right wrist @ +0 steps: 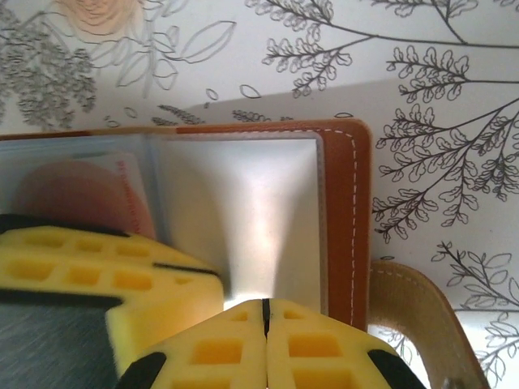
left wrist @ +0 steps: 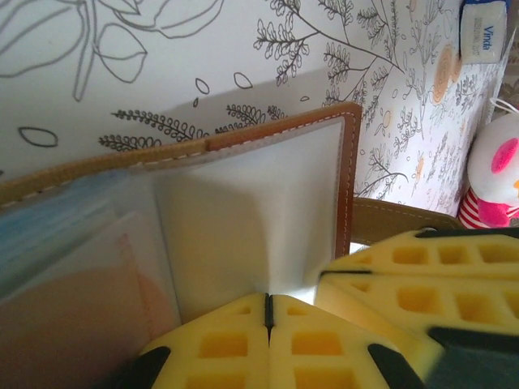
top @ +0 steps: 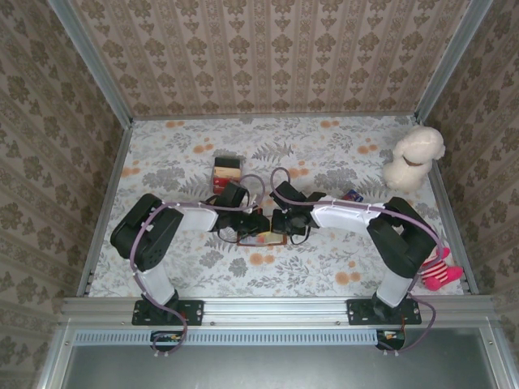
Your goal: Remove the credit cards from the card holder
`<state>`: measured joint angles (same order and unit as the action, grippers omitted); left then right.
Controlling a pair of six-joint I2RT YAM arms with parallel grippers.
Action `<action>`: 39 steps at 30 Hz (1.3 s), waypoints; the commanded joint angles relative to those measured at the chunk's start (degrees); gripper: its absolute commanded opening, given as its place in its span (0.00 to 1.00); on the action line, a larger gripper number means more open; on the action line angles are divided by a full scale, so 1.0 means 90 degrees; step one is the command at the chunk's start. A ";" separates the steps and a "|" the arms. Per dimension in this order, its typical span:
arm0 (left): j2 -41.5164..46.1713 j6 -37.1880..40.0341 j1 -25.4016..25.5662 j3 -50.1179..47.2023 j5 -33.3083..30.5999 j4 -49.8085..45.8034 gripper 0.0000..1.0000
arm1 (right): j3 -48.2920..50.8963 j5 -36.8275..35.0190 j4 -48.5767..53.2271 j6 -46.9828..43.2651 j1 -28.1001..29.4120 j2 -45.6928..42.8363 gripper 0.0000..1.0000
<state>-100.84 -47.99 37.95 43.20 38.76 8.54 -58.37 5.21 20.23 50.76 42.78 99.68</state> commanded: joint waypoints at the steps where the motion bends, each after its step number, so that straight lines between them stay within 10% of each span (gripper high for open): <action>1: -0.0061 0.0118 0.0056 -0.0345 -0.0167 -0.0209 0.00 | 0.0151 0.0095 -0.0053 0.0119 -0.0016 0.0191 0.06; 14: 0.0662 0.0605 -0.0135 0.0051 -0.0254 -0.0964 0.01 | 0.0241 0.0049 -0.0136 0.0092 -0.0012 0.0288 0.06; 29: 0.2151 0.0943 -0.0535 0.0234 -0.1190 -0.3164 0.36 | 0.0065 0.0104 -0.0056 -0.0061 0.0001 0.0379 0.07; 39: 0.1904 0.0769 -0.0555 0.0009 -0.1228 -0.3056 0.26 | -0.0002 0.0115 -0.0002 -0.0069 0.0004 0.0465 0.07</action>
<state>-82.78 -40.86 33.28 43.79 28.40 -18.00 -58.04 6.24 17.96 50.94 42.76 101.75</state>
